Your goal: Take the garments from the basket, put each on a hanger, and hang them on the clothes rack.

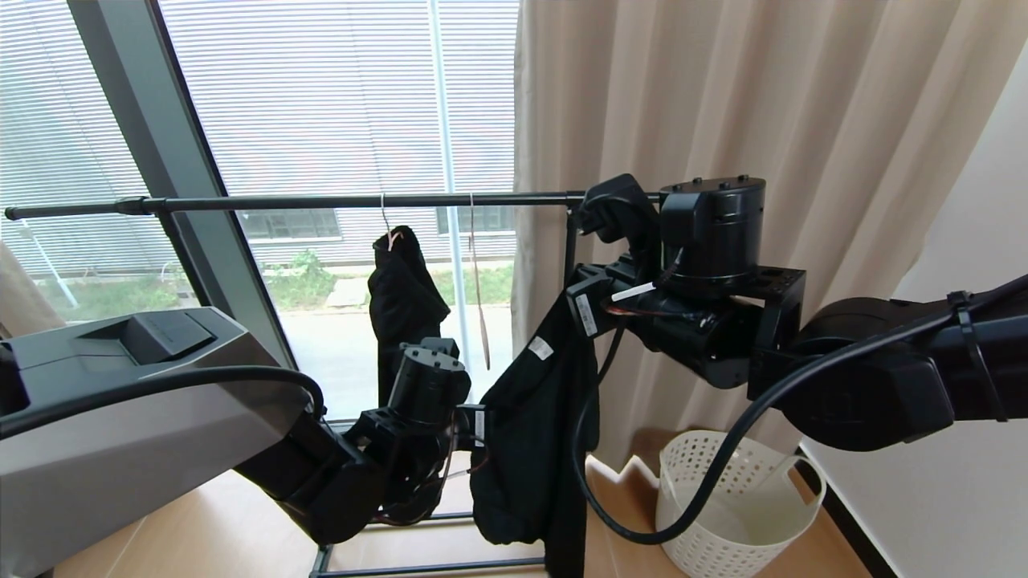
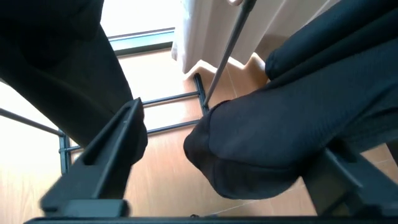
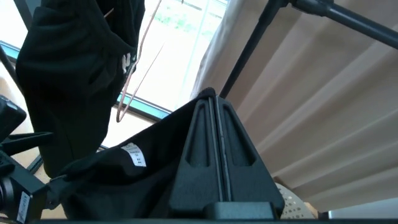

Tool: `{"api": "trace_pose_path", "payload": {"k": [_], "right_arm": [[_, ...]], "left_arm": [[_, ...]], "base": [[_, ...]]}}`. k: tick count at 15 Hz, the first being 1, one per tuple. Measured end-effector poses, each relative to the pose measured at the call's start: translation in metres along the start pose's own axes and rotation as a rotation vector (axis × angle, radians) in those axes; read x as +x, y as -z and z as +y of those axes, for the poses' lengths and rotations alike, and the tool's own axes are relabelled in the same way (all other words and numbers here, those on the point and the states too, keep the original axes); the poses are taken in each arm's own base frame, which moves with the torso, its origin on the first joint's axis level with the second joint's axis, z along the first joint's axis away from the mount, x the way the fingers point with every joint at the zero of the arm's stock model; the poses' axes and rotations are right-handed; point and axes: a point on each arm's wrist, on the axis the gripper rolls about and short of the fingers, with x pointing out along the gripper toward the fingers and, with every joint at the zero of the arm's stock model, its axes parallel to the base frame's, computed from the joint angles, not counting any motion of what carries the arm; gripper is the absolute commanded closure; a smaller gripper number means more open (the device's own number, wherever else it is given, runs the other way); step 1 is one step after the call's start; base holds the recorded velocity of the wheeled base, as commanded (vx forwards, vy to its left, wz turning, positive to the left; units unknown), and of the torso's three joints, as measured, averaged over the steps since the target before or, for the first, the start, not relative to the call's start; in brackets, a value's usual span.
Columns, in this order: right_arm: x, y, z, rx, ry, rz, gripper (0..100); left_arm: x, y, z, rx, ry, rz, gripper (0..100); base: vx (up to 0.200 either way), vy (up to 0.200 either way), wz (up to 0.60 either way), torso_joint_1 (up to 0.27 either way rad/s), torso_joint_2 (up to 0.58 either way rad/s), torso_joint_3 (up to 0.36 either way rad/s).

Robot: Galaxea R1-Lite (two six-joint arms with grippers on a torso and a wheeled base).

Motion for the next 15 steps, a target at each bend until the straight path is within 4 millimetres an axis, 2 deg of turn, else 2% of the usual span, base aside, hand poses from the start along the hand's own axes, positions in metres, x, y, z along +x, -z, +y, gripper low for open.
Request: {"api": "trace_pose_path", "payload": {"k": [8, 11, 13, 15], "right_arm": [[0.011, 0.011, -0.004, -0.013, 0.021, 0.036, 100], [0.009, 0.014, -0.005, -0.029, 0.014, 0.045, 100], [0.005, 0.018, -0.006, -0.055, 0.004, 0.054, 100], [0.000, 0.020, -0.007, -0.077, -0.027, 0.055, 100]], "left_arm": [[-0.013, -0.008, -0.003, -0.001, 0.023, -0.022, 100], [-0.031, -0.019, 0.000, 0.058, 0.030, -0.045, 100], [-0.044, -0.024, 0.006, 0.109, 0.007, 0.016, 100], [-0.051, -0.041, 0.013, 0.124, -0.022, 0.045, 100]], "base": [[0.000, 0.000, 0.00, 0.000, 0.00, 0.000], [0.000, 0.000, 0.00, 0.000, 0.00, 0.000], [0.000, 0.000, 0.00, 0.000, 0.00, 0.000], [0.000, 0.000, 0.00, 0.000, 0.00, 0.000]]}}
